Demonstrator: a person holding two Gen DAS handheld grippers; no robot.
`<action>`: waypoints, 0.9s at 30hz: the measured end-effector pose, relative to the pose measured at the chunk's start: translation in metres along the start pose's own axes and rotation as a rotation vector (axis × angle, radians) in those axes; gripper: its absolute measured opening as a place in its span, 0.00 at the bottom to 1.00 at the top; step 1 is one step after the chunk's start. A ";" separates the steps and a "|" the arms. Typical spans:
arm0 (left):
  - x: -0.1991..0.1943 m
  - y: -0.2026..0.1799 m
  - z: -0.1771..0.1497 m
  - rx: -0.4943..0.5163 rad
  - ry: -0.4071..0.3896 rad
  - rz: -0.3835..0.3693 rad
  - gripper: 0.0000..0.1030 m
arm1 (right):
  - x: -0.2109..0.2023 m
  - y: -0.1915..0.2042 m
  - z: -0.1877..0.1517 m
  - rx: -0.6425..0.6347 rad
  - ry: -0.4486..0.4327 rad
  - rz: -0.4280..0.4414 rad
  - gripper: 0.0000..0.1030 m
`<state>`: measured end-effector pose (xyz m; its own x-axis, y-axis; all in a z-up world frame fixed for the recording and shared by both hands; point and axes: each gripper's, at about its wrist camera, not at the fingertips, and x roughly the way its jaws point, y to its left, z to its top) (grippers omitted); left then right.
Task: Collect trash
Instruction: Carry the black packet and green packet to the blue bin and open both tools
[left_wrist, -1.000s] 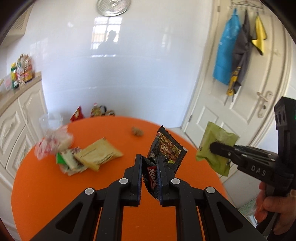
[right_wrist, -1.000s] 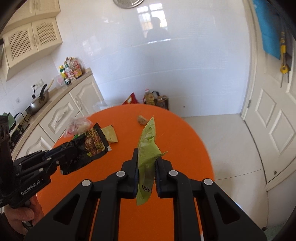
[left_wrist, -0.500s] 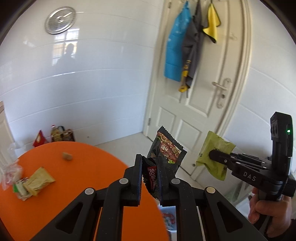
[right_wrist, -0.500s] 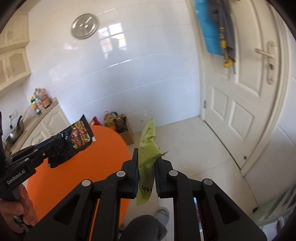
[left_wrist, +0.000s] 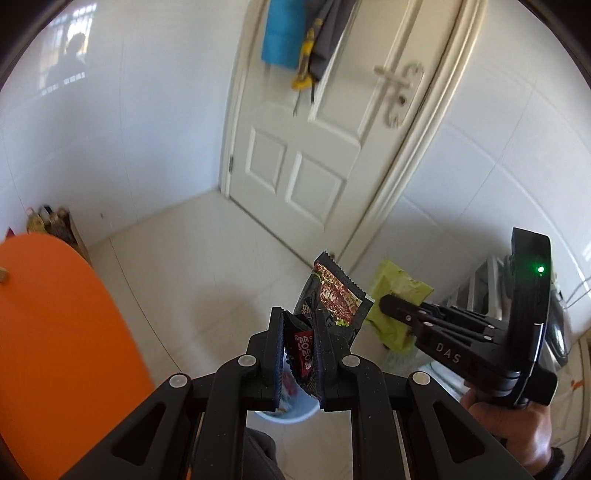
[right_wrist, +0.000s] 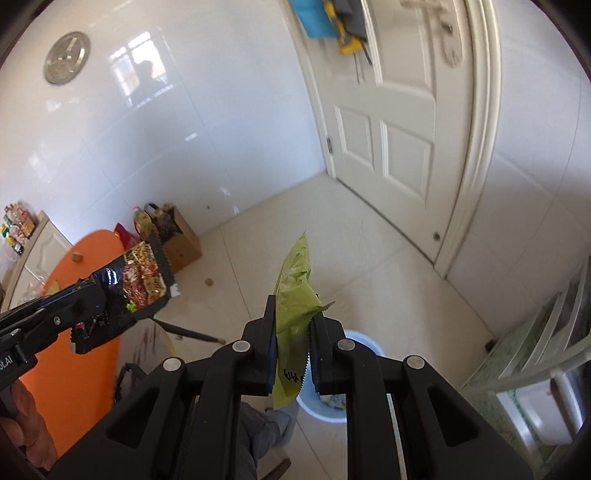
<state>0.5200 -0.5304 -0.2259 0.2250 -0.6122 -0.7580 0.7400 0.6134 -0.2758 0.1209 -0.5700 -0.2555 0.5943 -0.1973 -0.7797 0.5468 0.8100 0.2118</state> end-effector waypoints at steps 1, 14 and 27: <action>0.017 0.000 0.002 -0.006 0.035 0.001 0.09 | 0.010 -0.007 -0.004 0.015 0.023 -0.005 0.13; 0.152 -0.019 0.044 -0.004 0.280 0.037 0.13 | 0.098 -0.062 -0.032 0.134 0.218 -0.021 0.16; 0.202 -0.030 0.064 -0.002 0.302 0.140 0.78 | 0.107 -0.086 -0.038 0.199 0.211 -0.060 0.94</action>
<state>0.5840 -0.7042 -0.3330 0.1266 -0.3465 -0.9295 0.7139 0.6823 -0.1571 0.1154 -0.6400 -0.3796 0.4326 -0.1057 -0.8953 0.6948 0.6720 0.2564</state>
